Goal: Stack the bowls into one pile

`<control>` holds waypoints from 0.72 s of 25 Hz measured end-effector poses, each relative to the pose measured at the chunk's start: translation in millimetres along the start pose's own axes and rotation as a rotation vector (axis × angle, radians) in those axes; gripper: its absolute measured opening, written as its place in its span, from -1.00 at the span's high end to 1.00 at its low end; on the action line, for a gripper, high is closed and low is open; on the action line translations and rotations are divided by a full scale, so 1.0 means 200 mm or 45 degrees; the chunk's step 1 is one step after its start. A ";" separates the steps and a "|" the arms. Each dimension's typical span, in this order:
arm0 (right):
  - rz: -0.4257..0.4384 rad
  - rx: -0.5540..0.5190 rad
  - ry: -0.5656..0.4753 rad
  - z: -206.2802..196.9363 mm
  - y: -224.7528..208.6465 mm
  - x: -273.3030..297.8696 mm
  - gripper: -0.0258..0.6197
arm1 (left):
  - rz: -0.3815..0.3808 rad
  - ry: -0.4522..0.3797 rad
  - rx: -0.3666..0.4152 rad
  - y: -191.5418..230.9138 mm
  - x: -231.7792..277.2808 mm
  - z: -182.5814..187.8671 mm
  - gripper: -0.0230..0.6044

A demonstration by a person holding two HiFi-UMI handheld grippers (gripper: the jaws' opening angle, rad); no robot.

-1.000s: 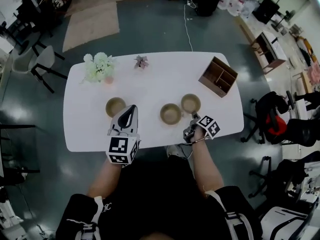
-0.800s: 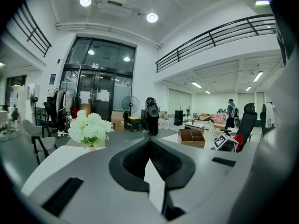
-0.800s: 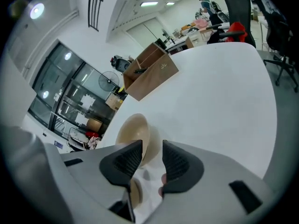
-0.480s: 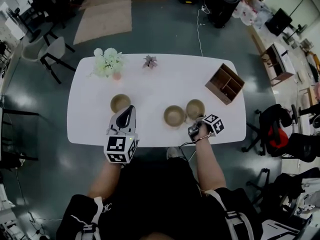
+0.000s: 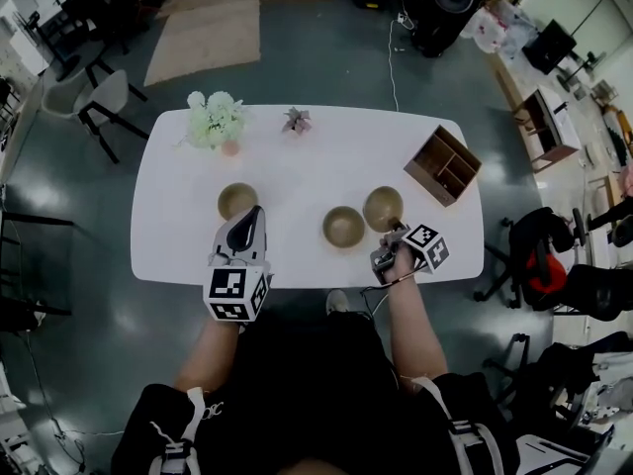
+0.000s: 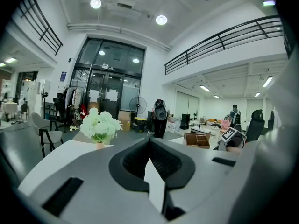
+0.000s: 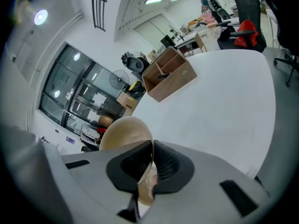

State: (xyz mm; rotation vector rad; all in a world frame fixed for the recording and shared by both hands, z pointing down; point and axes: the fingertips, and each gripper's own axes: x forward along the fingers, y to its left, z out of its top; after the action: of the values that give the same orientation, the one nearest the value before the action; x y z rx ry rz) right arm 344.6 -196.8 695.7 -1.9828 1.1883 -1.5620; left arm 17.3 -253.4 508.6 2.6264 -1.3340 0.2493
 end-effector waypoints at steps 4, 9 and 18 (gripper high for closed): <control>0.015 -0.142 0.093 -0.15 0.09 -0.02 0.88 | 0.001 -0.009 0.001 0.00 -0.01 0.00 0.88; -0.022 -0.226 0.196 -0.31 0.09 0.02 0.86 | 0.009 -0.008 -0.003 0.02 -0.03 -0.01 0.88; -0.187 -0.506 0.212 -0.42 0.04 0.09 0.80 | 0.031 -0.008 -0.002 0.08 -0.08 -0.02 0.88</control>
State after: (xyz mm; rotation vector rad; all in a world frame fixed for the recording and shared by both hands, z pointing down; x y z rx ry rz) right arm 265.8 -197.0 729.7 -2.2634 1.5518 -1.6948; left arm -4.5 -249.4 510.1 2.6130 -1.3685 0.2428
